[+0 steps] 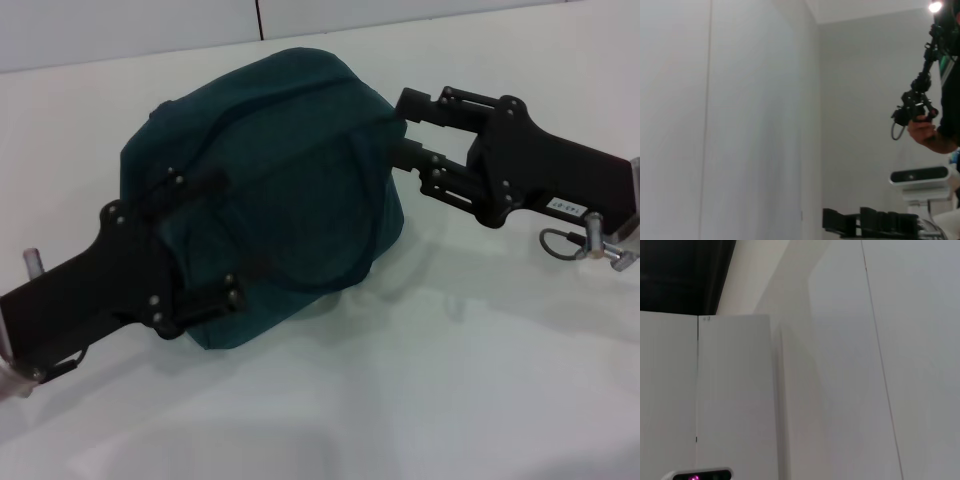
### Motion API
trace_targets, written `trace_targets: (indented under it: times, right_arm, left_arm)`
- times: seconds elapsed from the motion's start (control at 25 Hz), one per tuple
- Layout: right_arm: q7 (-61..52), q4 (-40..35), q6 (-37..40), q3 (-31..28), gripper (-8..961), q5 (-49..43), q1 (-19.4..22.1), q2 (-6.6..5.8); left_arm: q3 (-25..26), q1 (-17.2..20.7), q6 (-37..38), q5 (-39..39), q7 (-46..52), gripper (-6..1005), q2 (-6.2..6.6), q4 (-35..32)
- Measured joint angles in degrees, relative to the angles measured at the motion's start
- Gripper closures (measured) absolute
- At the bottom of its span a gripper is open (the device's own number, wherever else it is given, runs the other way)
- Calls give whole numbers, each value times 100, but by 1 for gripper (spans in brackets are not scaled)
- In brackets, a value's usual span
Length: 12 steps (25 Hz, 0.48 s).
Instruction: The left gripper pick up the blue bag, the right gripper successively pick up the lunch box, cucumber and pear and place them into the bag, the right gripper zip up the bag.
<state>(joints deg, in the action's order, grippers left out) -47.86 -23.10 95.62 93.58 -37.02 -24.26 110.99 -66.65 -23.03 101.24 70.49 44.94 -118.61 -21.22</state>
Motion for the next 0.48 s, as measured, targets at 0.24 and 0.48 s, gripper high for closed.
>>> trace_targets:
  times: [0.24,0.48]
  right_arm:
    - [40,7,11,-31,492,22,101,42]
    - [106,7,-15,-37,491,17,141,67]
  left_arm:
    - [38,7,1,28,-23,121,-38,-4]
    - [47,12,1,13,-26,121,-46,-5]
